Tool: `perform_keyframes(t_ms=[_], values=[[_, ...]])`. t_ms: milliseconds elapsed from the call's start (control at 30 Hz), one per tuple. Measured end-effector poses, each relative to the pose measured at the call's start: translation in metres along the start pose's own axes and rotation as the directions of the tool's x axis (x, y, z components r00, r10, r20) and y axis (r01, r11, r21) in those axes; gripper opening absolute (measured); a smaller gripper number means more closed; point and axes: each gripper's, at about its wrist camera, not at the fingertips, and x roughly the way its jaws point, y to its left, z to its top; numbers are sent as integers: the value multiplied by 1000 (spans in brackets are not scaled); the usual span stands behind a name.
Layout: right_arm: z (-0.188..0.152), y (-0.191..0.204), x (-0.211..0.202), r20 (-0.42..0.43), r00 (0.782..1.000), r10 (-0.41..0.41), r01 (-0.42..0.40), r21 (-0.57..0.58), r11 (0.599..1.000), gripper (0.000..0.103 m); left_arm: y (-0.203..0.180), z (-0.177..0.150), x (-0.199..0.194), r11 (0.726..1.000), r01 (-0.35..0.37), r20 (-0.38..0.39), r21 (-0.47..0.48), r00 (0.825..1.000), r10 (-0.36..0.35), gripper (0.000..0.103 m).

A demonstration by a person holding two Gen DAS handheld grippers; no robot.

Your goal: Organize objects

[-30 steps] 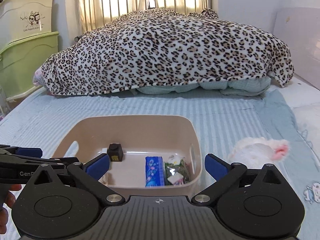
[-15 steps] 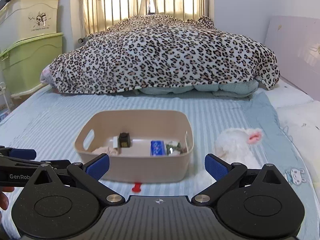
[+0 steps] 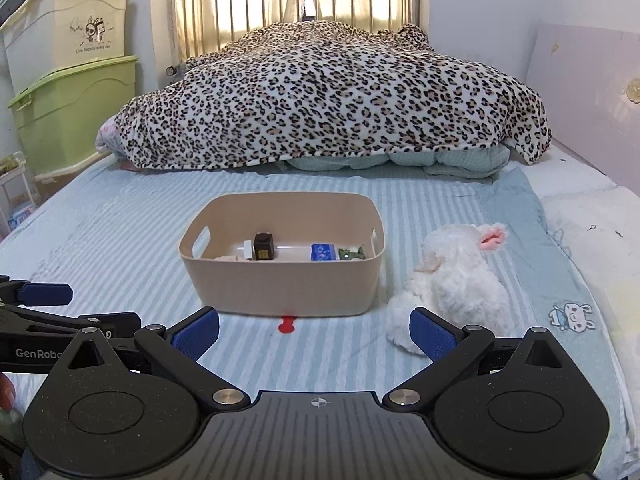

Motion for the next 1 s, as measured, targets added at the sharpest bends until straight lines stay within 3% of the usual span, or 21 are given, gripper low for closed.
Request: perform_keyframes(t_ms=[533, 667, 1000], values=[[-25, 3, -25, -15, 1000, 7, -7, -22, 1000, 103, -4, -21, -39, 999, 24, 3, -46, 1000, -24, 91], [-30, 2, -27, -30, 999, 18, -19, -20, 1000, 103, 0, -24, -43, 999, 0, 10, -44, 1000, 1, 93], [-31, 0, -33, -12, 1000, 14, -14, -15, 1000, 103, -3, -29, -36, 998, 13, -16, -60, 1000, -14, 93]])
